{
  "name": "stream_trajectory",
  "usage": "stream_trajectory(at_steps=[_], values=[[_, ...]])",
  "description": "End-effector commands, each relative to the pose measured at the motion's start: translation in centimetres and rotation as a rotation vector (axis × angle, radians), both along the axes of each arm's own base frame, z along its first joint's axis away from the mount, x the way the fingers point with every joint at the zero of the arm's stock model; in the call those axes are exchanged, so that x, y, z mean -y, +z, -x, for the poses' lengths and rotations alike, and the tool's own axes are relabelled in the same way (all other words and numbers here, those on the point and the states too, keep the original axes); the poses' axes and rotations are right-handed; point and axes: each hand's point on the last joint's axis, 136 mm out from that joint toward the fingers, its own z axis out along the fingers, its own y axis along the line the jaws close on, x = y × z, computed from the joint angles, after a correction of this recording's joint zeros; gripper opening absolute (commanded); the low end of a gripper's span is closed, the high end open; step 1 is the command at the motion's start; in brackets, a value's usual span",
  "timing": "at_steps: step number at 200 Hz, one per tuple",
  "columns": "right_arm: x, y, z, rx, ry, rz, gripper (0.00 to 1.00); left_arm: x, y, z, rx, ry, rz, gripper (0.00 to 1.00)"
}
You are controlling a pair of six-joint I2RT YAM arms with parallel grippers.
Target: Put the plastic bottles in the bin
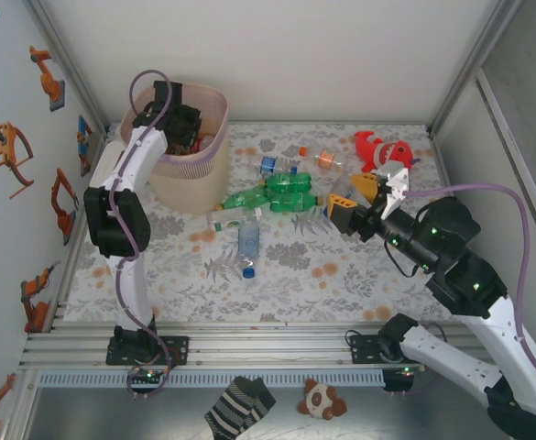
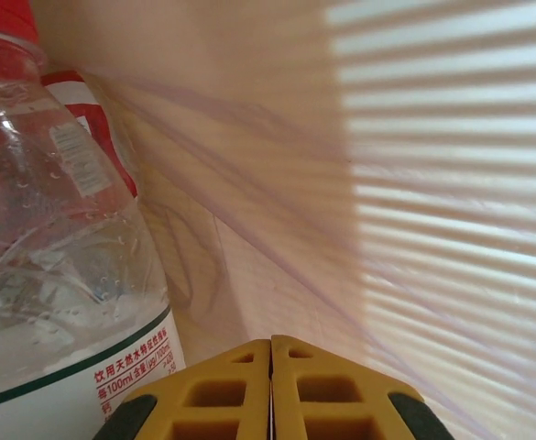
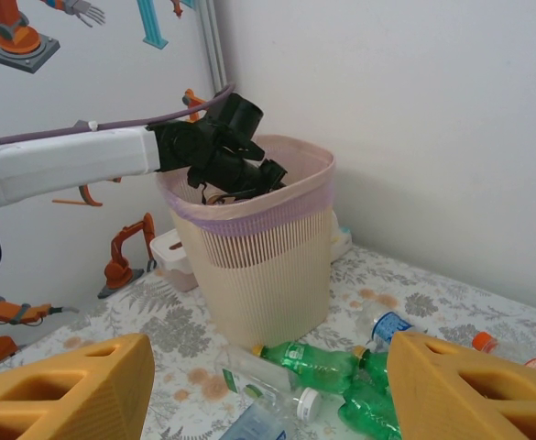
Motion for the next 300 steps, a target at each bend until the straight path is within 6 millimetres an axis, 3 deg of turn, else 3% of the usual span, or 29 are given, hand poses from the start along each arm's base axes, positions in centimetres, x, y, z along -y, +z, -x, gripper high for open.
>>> stream_trajectory(at_steps=[1, 28, 70, 138, 174, 205, 230, 300], values=[[-0.1, 1.4, 0.5, 0.027, 0.019, -0.037, 0.67, -1.1, -3.8, 1.6, -0.125, 0.029, 0.017, 0.08], [-0.1, 1.6, 0.6, 0.029, 0.02, -0.04, 0.67, -1.1, -0.9, 1.1, -0.054, 0.011, 0.012, 0.1], [-0.1, 1.4, 0.4, 0.028, 0.016, -0.038, 0.67, -2.1, 6.5, 1.3, 0.125, -0.019, -0.078, 0.18], [-0.4, 1.3, 0.0, 0.031, 0.013, -0.022, 0.67, -2.9, 17.9, 5.1, 0.444, -0.106, -0.316, 0.41], [-0.7, 1.0, -0.3, 0.026, 0.016, -0.017, 0.67, -1.7, 21.7, 8.2, 0.59, -0.207, -0.421, 0.53], [-0.9, 0.8, -0.5, 0.021, 0.019, -0.013, 0.67, -0.7, 23.3, 11.3, 0.615, -0.276, -0.572, 0.57], [-1.0, 0.5, -0.8, 0.014, 0.013, -0.005, 0.67, 0.5, 23.5, 13.5, 0.61, -0.336, -0.682, 0.57], [-1.3, -0.4, -1.3, -0.009, 0.006, 0.002, 0.67, 4.7, 18.1, 18.5, 0.475, -0.54, -0.848, 0.58]])
